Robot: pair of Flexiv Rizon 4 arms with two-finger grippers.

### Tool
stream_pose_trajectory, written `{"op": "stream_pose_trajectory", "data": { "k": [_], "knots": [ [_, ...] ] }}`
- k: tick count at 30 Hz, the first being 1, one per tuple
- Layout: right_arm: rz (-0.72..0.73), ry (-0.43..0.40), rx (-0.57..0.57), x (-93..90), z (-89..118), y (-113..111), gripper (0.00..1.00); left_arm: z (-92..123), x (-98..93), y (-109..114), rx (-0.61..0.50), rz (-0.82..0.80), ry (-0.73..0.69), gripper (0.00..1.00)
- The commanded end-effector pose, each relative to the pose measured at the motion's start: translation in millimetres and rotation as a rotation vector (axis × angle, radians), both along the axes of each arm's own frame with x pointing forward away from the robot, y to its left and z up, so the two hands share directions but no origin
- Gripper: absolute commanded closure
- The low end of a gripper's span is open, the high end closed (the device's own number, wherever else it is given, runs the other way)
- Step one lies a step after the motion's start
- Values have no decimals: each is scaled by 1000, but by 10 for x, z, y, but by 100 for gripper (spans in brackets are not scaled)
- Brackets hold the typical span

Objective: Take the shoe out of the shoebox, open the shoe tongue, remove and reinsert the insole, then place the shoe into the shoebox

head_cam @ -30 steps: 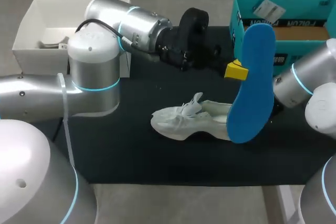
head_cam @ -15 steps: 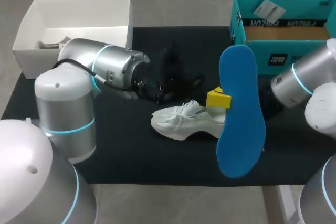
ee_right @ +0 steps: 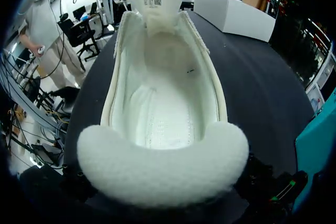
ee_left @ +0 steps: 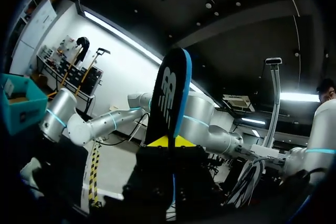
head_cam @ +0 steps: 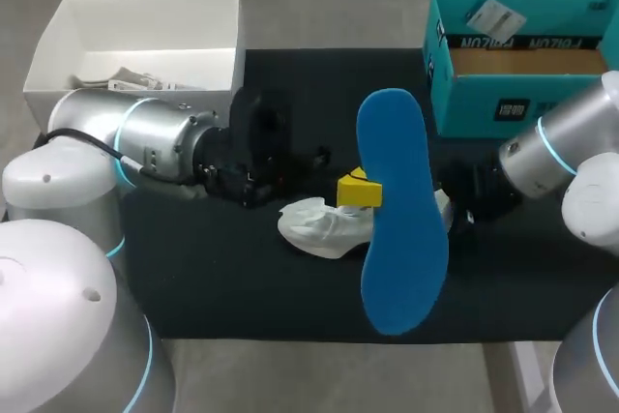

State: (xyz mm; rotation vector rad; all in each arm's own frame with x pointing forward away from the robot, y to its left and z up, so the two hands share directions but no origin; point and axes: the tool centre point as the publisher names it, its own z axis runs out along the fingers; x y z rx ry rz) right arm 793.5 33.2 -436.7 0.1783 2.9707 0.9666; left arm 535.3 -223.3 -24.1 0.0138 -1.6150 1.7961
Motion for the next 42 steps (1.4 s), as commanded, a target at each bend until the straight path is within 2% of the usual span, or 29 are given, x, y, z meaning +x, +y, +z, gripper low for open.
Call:
{"op": "stream_pose_trajectory", "data": {
  "k": [1,38,39,40,41,42],
  "knots": [
    [-1,-1,-3,1,-34,15,100,14,-31,88,-3,50,-10,100],
    [-1,-1,-3,1,-34,15,100,14,-31,88,-3,50,-10,100],
    [-1,-1,-3,1,-34,15,82,14,-31,88,-3,50,-10,100],
    [-1,-1,-3,1,-34,15,54,14,-31,88,-3,50,-10,100],
    [-1,-1,-3,1,-34,15,3,14,-31,88,-3,50,-10,100],
    [-1,-1,-3,1,-34,15,0,14,-31,88,-3,50,-10,100]
  ]
}}
